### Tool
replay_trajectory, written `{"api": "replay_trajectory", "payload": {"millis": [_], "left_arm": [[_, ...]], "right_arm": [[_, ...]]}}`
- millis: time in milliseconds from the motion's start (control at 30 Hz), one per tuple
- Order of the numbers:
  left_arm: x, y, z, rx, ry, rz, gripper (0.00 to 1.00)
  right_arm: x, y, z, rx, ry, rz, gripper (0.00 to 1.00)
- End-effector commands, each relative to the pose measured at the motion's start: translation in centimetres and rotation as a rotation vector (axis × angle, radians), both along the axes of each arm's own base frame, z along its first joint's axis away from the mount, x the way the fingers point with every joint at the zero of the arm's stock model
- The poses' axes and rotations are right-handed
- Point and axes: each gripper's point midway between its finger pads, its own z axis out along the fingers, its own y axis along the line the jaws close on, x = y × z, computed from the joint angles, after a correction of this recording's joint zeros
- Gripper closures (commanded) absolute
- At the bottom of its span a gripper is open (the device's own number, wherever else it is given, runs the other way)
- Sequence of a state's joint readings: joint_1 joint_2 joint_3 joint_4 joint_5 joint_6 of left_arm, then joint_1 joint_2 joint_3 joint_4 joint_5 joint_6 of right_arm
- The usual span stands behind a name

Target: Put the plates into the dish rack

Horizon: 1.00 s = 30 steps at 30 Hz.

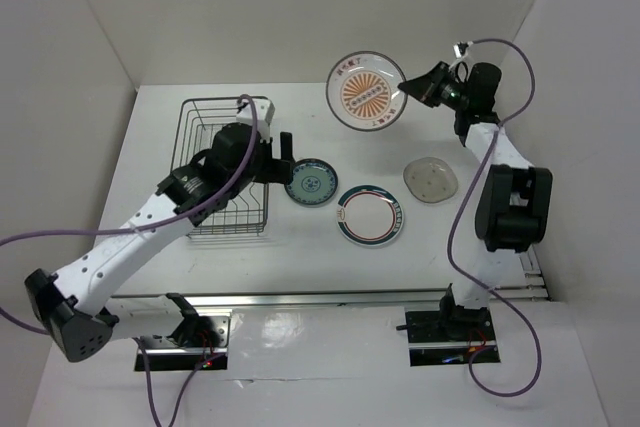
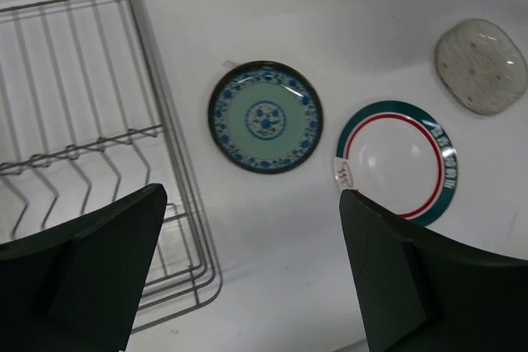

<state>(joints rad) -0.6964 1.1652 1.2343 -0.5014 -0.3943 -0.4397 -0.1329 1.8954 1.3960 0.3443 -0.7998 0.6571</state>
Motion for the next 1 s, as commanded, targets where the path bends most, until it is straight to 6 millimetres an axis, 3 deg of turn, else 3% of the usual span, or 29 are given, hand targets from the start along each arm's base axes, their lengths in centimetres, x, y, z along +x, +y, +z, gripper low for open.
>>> {"api": "replay_trajectory", "payload": {"millis": [0,133,200,233,267,300,333,367,500,533,567,733,967], "left_arm": [[1.9,-3.8,3.1,-0.119,-0.061,-0.155,0.0],[4.9,-4.1,4.9,-0.184,-0.122,-0.174,0.0],[5.6,-4.3,5.0,-0.225,-0.129,-0.207,0.0],[6.5,-3.3,5.0,-0.245,-0.135,-0.192,0.0],[6.7,-3.1,3.8,-0.257,-0.117,-0.197,0.0],[6.7,-3.6,4.2,-0.304,-0.126,-0.248,0.0],[7.2,-2.8,3.8,-0.322,-0.127,-0.243,0.0],[7.0,-2.9,2.4,-0.343,-0.095,-0.267,0.0],[7.6,-2.5,1.8,-0.382,-0.094,-0.308,0.03],[7.7,-2.6,2.4,-0.401,-0.112,-0.326,0.06],[7.9,-2.6,1.7,-0.407,-0.099,-0.34,0.06],[6.1,-4.3,2.3,-0.485,-0.096,-0.514,0.06],[5.1,-5.6,2.3,-0.525,-0.064,-0.62,0.05]], "right_arm": [[-5.4,6.8,7.1,-0.079,-0.219,0.2,1.0],[-9.5,10.4,9.2,-0.276,-0.352,0.203,1.0],[-10.1,10.4,9.2,-0.293,-0.355,0.178,1.0],[-10.4,10.3,9.4,-0.293,-0.354,0.178,1.0],[-10.7,10.3,9.8,-0.293,-0.364,0.176,1.0],[-10.7,10.3,9.7,-0.293,-0.355,0.178,1.0],[-10.8,9.9,10.2,-0.295,-0.366,0.167,1.0],[-11.0,9.7,9.7,-0.292,-0.357,0.179,1.0],[-12.4,10.0,11.1,-0.214,-0.396,0.256,1.0],[-12.8,10.1,11.9,-0.197,-0.429,0.283,1.0],[-13.1,10.3,11.7,-0.171,-0.413,0.296,1.0],[-13.2,10.9,10.9,-0.142,-0.396,0.324,1.0],[-14.0,12.3,11.6,-0.111,-0.419,0.361,1.0]]}}
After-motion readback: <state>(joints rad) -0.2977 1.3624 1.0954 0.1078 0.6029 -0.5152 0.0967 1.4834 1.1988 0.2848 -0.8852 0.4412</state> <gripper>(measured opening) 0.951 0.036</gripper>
